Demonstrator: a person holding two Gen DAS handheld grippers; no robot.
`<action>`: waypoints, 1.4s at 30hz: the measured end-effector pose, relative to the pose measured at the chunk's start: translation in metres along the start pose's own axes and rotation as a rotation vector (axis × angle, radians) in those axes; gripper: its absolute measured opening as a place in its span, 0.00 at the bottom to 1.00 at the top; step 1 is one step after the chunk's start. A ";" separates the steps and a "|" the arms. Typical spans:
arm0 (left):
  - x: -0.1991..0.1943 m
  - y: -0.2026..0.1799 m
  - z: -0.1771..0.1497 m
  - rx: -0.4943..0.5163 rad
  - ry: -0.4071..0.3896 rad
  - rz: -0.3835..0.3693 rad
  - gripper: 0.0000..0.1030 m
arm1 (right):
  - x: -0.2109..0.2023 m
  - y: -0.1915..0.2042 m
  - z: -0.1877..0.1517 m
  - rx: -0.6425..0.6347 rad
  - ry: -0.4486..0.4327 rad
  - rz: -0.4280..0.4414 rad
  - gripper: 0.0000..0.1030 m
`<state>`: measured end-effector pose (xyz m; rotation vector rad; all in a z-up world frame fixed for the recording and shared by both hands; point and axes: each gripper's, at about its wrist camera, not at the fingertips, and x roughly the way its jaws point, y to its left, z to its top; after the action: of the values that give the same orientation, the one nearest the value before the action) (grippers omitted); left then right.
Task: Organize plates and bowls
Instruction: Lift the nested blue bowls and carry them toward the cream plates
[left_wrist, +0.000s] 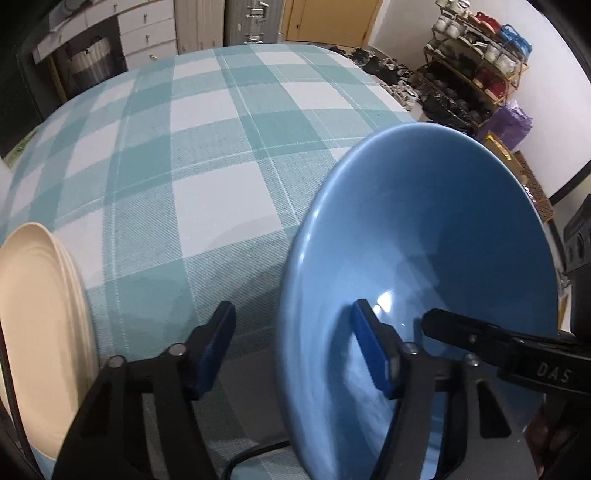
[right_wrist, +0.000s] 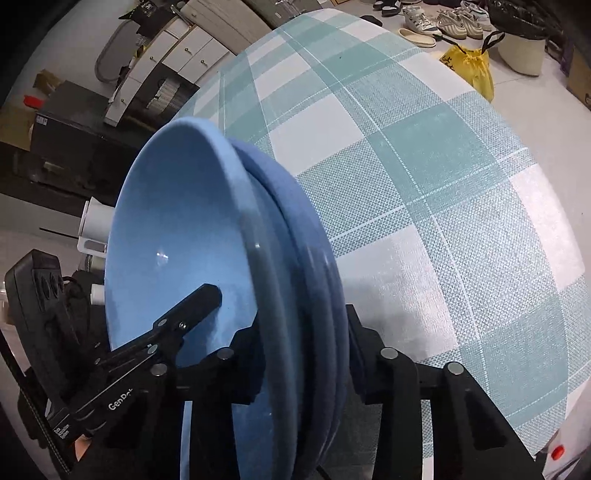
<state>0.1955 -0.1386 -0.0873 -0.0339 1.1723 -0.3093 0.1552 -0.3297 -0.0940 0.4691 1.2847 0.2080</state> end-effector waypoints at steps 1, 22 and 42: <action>-0.002 -0.005 -0.002 0.024 -0.008 -0.007 0.43 | 0.000 0.000 0.000 -0.001 -0.001 -0.006 0.33; -0.006 -0.020 -0.006 0.113 -0.025 0.008 0.28 | 0.001 0.013 0.000 -0.065 -0.014 -0.047 0.32; 0.002 -0.008 -0.003 0.012 0.008 -0.064 0.40 | -0.003 0.008 0.011 -0.110 -0.004 -0.046 0.31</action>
<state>0.1912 -0.1466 -0.0886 -0.0595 1.1791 -0.3730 0.1655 -0.3262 -0.0858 0.3458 1.2722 0.2378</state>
